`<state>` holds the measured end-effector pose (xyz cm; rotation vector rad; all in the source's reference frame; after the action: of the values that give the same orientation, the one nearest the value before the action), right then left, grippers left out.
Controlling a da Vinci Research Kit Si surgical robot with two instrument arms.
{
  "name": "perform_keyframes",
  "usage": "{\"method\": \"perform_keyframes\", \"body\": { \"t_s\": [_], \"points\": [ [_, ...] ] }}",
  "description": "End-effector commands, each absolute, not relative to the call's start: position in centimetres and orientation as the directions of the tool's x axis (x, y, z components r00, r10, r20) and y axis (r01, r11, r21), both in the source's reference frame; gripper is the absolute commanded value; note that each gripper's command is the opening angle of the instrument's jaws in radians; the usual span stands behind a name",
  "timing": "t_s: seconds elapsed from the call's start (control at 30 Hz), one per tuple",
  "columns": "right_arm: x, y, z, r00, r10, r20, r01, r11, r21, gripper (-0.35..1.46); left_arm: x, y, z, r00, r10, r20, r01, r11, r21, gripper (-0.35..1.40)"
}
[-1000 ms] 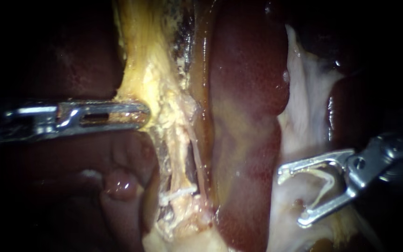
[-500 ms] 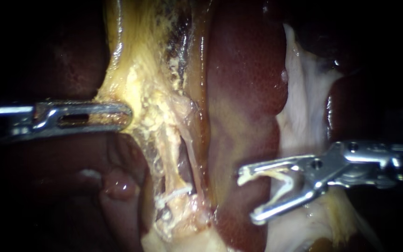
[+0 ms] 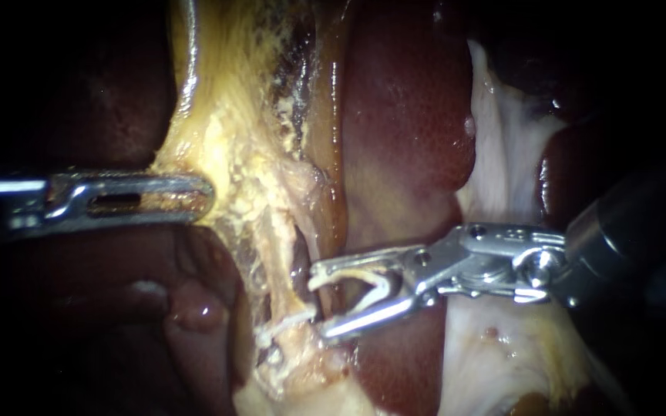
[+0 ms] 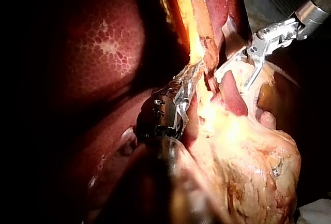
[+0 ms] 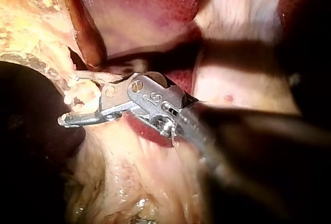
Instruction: Clipping second clip left tube
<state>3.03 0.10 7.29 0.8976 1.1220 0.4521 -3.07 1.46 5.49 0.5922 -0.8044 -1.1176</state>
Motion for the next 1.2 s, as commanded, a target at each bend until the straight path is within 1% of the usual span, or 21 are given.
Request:
{"method": "perform_keyframes", "body": {
  "t_s": [0.03,0.33,0.57,0.73,0.87,1.03,1.2],
  "points": [
    [3.03,0.1,7.32,0.396,0.715,-0.577,0.115,0.585,0.803,0.54,-3.07,1.46,5.49,0.217,-0.94,0.263,0.547,0.34,0.765,-0.35],
    [3.1,0.09,7.54,0.405,0.707,-0.579,0.105,0.593,0.798,0.54,-3.06,1.46,5.49,0.217,-0.94,0.263,0.547,0.34,0.765,-0.35],
    [3.23,0.03,7.7,0.431,0.693,-0.578,0.091,0.604,0.792,0.54,-3.07,1.45,5.48,0.217,-0.94,0.263,0.547,0.34,0.765,-0.35],
    [3.33,-0.03,7.83,0.436,0.691,-0.576,0.1,0.599,0.794,0.54,-3.07,1.45,5.47,0.217,-0.94,0.263,0.547,0.34,0.765,-0.35],
    [3.39,-0.06,7.87,0.444,0.686,-0.576,0.113,0.595,0.795,0.54,-3.06,1.45,5.47,0.218,-0.94,0.263,0.547,0.34,0.765,-0.35],
    [3.43,-0.05,7.85,0.419,0.696,-0.583,0.139,0.586,0.799,0.54,-3.06,1.45,5.47,0.218,-0.94,0.263,0.547,0.34,0.765,-0.35],
    [3.47,-0.05,7.85,0.406,0.699,-0.588,0.171,0.574,0.801,0.53,-3.06,1.45,5.47,0.218,-0.94,0.263,0.547,0.34,0.765,-0.35]
  ]
}}
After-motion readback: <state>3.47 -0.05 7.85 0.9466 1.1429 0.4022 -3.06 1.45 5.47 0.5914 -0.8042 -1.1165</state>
